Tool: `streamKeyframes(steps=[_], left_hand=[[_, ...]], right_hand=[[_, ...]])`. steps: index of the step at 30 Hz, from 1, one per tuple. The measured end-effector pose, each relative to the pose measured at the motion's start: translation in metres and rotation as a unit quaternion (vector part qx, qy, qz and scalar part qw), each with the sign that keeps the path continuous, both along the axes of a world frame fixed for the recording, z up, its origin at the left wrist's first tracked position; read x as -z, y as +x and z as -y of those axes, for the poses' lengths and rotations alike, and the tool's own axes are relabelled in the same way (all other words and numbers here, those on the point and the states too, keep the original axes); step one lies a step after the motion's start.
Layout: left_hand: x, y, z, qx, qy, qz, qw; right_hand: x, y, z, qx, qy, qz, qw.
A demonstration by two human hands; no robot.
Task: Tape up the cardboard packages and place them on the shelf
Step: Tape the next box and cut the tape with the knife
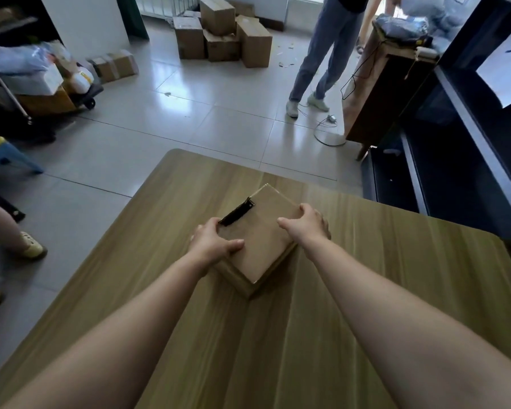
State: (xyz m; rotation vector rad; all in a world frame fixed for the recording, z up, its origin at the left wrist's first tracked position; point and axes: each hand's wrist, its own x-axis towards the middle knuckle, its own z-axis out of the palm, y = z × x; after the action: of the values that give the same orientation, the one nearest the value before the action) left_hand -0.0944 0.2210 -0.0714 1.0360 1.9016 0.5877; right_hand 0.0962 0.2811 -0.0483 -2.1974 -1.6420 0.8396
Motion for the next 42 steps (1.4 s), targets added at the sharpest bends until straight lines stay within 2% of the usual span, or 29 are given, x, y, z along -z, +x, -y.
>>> streamKeyframes(steps=[3,7,14,17,20,23,25,31,37,42], left_hand=[[-0.011,-0.004,0.006,0.085,-0.028,0.052,0.995],[-0.025,0.004,0.024,0.189,-0.07,0.079,0.976],[-0.027,0.016,0.056,0.217,-0.083,0.117,0.966],[-0.023,0.022,0.072,0.201,-0.074,0.147,0.966],[-0.015,0.034,0.088,0.123,-0.03,0.179,0.976],[-0.006,0.05,0.096,0.011,-0.01,0.155,0.988],[-0.001,0.06,0.102,-0.016,0.014,0.119,0.993],[0.009,0.066,0.112,-0.011,0.047,0.061,0.997],[0.009,0.069,0.117,0.035,0.082,-0.052,0.995],[0.008,0.066,0.118,0.027,0.079,-0.002,0.996]], right_hand=[[-0.001,0.003,0.008,0.005,-0.003,0.039,0.999],[-0.001,0.009,0.025,0.004,-0.015,-0.028,0.999],[0.004,0.03,0.074,0.01,-0.043,-0.073,0.996],[0.007,0.036,0.094,0.013,-0.059,-0.08,0.995],[0.009,0.043,0.111,0.024,-0.06,-0.085,0.994],[0.012,0.049,0.123,0.02,-0.059,-0.081,0.995],[0.014,0.051,0.131,0.01,-0.06,-0.076,0.995],[0.021,0.058,0.149,0.002,-0.047,-0.06,0.997],[0.022,0.059,0.155,-0.011,-0.022,-0.027,0.999],[0.022,0.057,0.156,-0.012,-0.012,-0.016,1.0]])
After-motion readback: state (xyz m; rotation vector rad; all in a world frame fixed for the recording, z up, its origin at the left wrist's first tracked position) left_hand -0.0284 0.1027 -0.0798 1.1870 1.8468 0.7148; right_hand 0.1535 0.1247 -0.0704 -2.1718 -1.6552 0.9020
